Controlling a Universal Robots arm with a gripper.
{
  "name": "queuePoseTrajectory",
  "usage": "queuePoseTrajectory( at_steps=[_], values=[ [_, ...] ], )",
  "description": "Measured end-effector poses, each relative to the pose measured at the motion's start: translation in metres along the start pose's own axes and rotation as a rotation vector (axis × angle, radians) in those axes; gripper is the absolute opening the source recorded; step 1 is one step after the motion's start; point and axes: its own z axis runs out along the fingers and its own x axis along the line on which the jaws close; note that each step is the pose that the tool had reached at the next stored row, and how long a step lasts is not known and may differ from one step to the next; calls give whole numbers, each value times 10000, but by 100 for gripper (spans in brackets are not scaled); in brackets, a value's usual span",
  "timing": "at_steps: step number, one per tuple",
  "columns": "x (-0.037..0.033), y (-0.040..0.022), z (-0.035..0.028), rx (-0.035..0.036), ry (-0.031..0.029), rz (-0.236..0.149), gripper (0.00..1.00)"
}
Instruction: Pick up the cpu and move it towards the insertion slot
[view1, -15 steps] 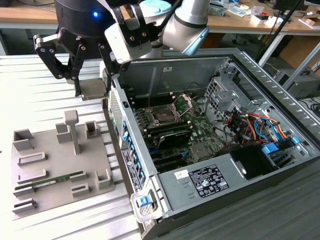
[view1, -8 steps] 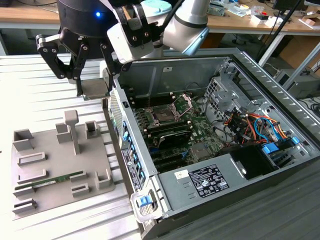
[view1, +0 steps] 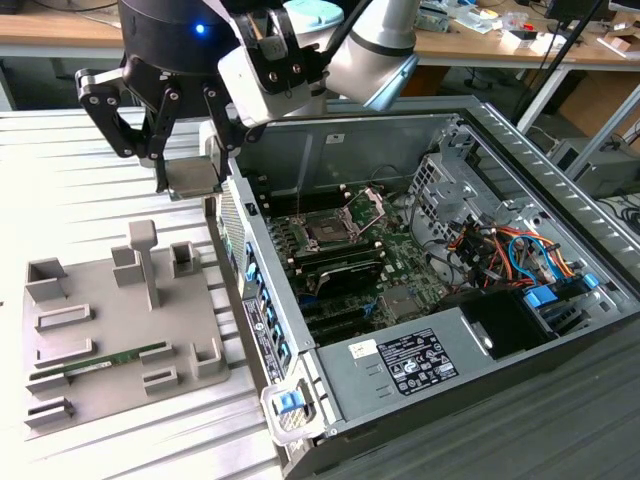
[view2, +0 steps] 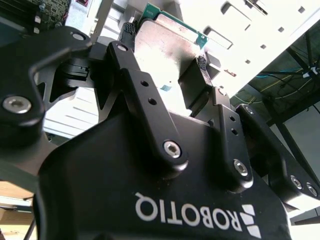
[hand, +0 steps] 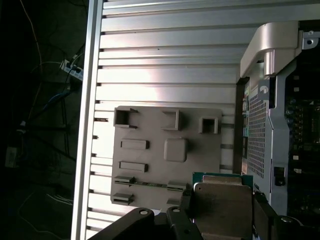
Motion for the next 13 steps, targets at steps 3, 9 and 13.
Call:
queuePoseTrajectory(
  at_steps=[3, 9, 13],
  values=[
    [-10, -1, 0, 0, 0, 0, 55],
    [-27, -2, 0, 0, 0, 0, 55],
    [-38, -2, 0, 0, 1, 0, 55]
  ],
)
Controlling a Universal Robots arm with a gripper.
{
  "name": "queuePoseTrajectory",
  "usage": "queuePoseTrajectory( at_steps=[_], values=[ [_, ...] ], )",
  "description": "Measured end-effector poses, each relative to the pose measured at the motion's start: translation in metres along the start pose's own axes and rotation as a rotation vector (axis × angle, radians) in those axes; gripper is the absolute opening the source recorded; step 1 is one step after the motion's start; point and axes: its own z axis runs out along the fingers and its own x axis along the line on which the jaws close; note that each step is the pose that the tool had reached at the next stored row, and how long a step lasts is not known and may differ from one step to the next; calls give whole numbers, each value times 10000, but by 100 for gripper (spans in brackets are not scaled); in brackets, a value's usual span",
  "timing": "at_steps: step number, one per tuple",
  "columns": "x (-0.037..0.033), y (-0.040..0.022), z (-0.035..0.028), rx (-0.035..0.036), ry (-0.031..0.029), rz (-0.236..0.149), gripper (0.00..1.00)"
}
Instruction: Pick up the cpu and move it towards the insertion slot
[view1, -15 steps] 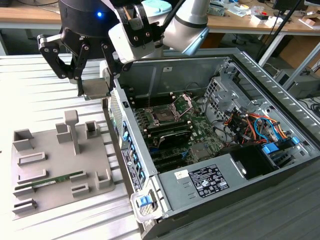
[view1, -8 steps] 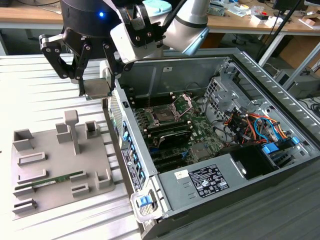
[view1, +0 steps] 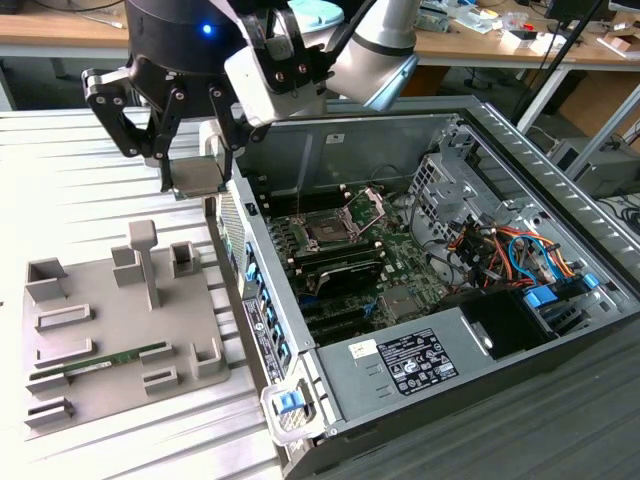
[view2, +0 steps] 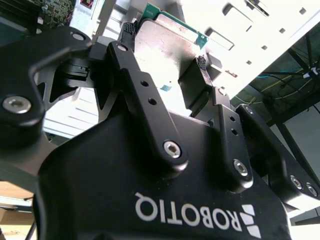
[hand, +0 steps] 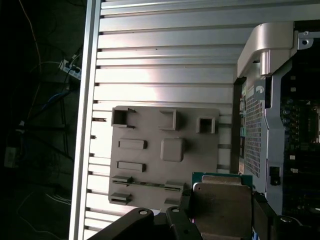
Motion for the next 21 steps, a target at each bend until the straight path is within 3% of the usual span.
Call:
queuePoseTrajectory(
  at_steps=[21],
  values=[
    [-55, -4, 0, 0, 0, 0, 55]
  ],
)
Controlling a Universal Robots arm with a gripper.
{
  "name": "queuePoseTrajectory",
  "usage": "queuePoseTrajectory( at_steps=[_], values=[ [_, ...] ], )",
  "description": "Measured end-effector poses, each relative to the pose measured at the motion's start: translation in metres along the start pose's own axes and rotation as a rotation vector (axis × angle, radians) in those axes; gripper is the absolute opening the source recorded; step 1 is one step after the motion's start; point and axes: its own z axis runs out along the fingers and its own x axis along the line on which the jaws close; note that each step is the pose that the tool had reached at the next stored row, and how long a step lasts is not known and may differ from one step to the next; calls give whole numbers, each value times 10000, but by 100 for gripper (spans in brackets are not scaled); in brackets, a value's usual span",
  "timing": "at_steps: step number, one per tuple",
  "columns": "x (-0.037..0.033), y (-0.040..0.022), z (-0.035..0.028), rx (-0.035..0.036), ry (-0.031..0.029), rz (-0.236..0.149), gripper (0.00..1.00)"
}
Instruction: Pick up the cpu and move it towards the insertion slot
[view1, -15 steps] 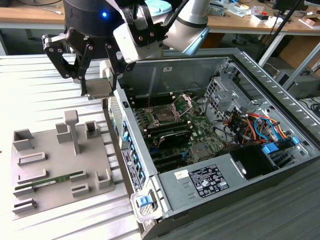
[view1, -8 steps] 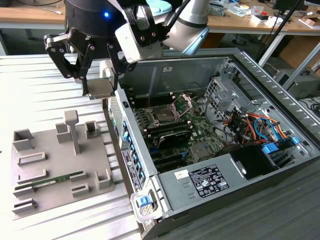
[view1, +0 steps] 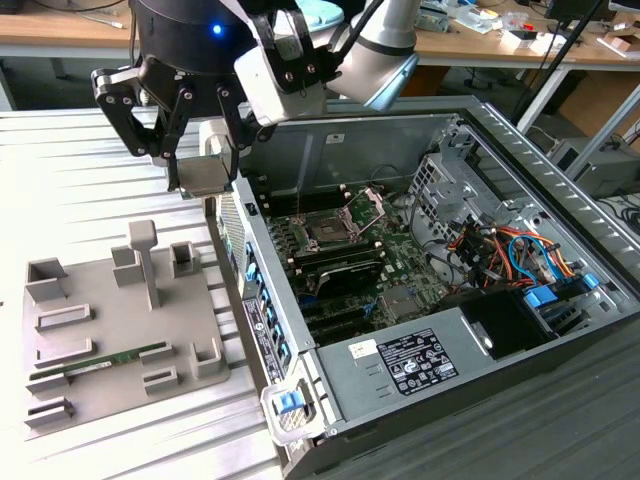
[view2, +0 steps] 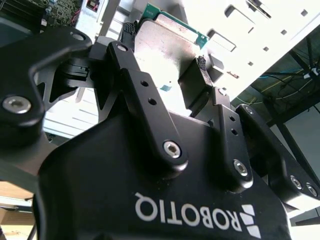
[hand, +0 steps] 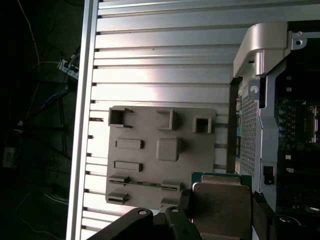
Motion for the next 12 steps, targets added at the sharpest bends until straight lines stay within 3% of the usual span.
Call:
queuePoseTrajectory(
  at_steps=[12],
  values=[
    [-43, -3, 0, 0, 0, 0, 55]
  ],
)
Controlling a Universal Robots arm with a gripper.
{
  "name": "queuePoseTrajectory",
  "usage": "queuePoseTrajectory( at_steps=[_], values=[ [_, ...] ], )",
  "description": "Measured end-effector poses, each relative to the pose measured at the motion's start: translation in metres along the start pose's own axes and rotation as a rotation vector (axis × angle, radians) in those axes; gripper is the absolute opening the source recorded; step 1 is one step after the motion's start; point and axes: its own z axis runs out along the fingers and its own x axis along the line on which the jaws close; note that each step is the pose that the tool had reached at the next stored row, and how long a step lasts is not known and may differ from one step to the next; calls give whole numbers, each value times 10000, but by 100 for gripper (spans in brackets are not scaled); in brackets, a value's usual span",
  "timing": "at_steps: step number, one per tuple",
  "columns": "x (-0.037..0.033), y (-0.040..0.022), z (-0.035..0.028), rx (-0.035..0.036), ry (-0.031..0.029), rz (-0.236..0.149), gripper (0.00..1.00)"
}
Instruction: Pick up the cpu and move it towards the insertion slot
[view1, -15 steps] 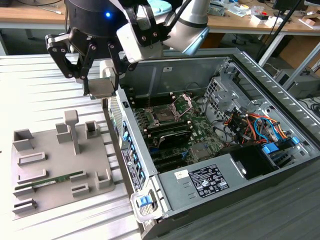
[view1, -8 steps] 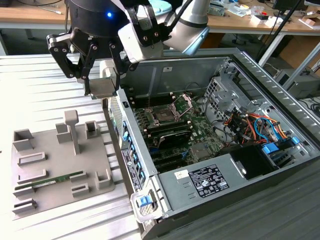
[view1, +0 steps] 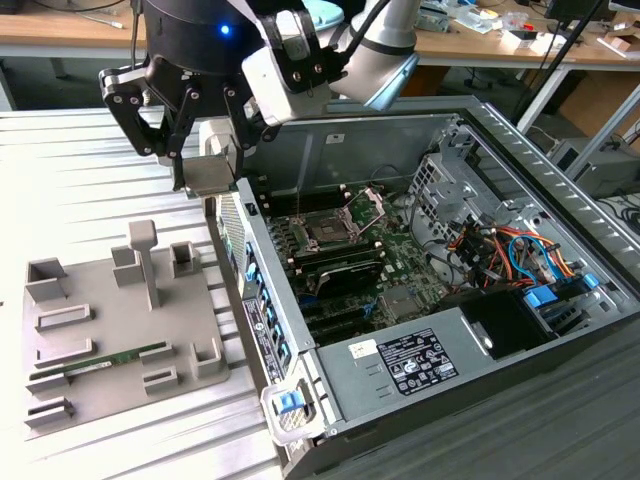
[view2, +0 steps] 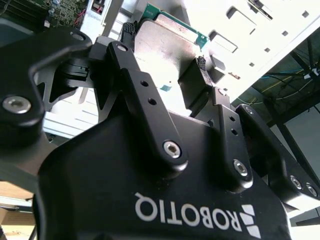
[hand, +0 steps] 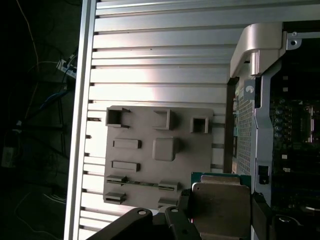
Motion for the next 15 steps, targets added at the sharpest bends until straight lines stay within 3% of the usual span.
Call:
queuePoseTrajectory(
  at_steps=[15],
  values=[
    [-34, -2, 0, 0, 0, 0, 55]
  ],
)
